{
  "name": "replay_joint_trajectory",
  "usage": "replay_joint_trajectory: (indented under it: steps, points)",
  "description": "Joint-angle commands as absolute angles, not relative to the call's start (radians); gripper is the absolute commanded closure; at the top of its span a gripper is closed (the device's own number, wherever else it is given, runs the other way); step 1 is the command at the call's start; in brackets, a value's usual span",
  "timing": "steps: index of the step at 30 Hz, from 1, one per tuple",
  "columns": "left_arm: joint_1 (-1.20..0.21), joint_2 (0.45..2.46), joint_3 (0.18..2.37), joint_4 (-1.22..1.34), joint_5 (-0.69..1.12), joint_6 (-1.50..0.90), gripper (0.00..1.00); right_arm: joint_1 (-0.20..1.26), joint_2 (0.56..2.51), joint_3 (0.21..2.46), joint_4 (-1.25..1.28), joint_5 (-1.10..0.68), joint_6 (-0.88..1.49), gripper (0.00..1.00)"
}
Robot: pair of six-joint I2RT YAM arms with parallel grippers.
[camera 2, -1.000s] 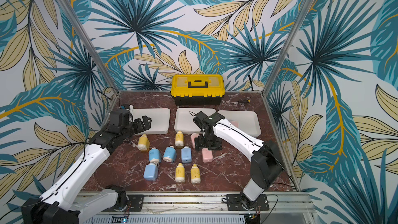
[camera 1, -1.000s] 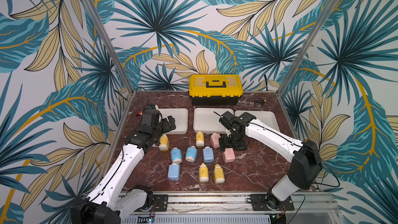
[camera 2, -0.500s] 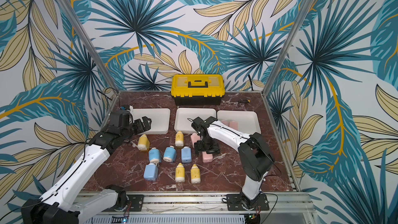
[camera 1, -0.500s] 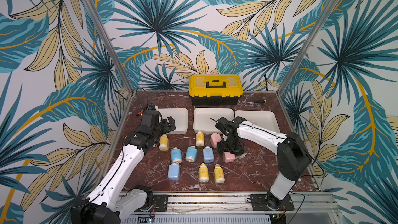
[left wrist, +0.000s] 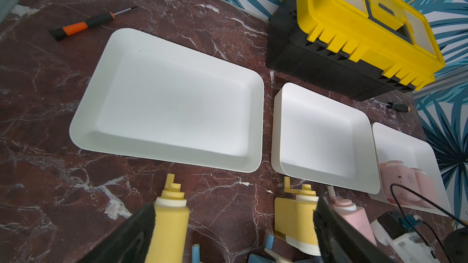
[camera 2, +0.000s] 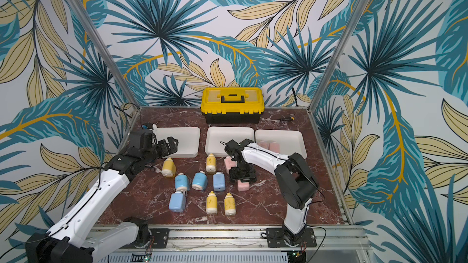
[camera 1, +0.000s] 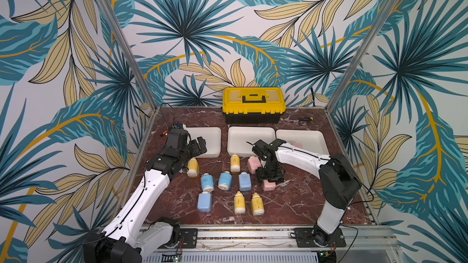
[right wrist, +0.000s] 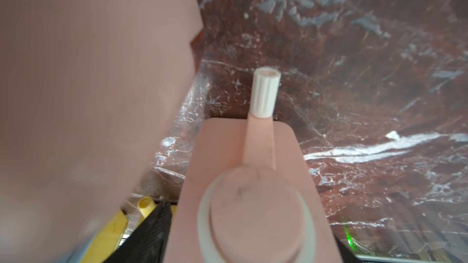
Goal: Place the pencil sharpeners by color into the storage box
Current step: Pick up the pencil sharpener from the center of the board.
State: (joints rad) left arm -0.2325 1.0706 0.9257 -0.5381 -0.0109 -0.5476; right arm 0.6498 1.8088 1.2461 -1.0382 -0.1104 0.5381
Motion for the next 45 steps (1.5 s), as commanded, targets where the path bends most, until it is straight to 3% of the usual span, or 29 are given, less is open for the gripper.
replay_joint_trajectory:
  steps: [1,9,23,33,45]
  points:
    - [-0.236,1.077,0.943,-0.537,-0.009,-0.538,0.0,0.655,1.797,1.217,-1.032,-0.115,0.545,0.28]
    - [-0.236,1.069,0.944,-0.537,-0.009,-0.537,0.01,0.655,1.796,1.204,-1.032,-0.094,0.553,0.37]
    - [-0.236,1.064,0.948,-0.537,0.001,-0.54,0.01,0.653,1.804,1.234,-1.019,-0.066,0.554,0.32]
    - [-0.235,1.049,0.948,-0.538,0.0,-0.538,0.01,0.65,1.782,1.223,-1.02,-0.061,0.557,0.5]
    - [-0.236,1.06,0.949,-0.537,-0.005,-0.537,0.01,0.648,1.676,1.149,-1.062,-0.037,0.575,0.53]
